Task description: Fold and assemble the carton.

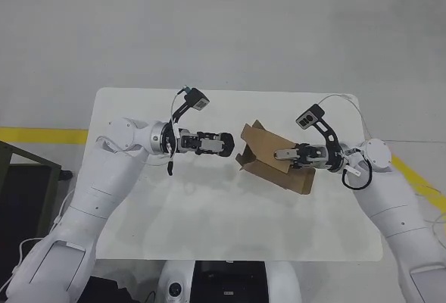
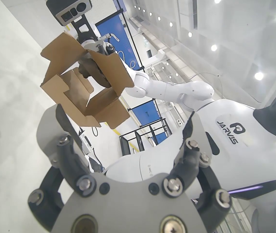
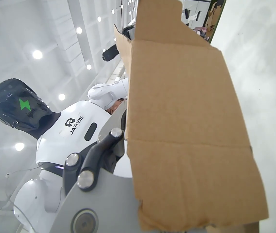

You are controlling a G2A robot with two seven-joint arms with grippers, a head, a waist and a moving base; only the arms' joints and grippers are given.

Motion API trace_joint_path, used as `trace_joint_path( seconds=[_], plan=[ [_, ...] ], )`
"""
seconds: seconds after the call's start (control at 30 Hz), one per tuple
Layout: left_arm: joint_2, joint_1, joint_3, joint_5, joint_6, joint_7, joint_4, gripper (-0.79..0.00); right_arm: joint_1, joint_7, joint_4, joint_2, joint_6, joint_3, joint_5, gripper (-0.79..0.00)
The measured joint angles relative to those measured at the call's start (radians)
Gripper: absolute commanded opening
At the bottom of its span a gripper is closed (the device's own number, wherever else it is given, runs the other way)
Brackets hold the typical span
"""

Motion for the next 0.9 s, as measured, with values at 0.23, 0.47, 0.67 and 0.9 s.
trace_joint_path(
  seconds=[0.23,0.47,0.67,0.9],
  plan=[
    [0.003,0.026,-0.010,0.071,-0.074,0.075,-0.015,0.000,0.010,0.008,-0.007,0.007,0.079,-0.010,0.024,-0.785],
    [0.022,0.059,0.016,0.188,-0.224,0.223,0.025,0.000,0.050,0.008,0.056,0.025,0.091,-0.073,0.060,-0.785],
    [0.074,0.045,0.103,0.416,-0.384,0.382,-0.017,0.000,0.087,0.008,0.086,0.035,0.068,-0.152,0.111,-0.785],
    [0.147,-0.025,0.188,0.523,-0.580,0.591,-0.014,0.000,0.127,0.008,0.110,0.049,0.016,-0.234,0.161,-0.785]
  ],
)
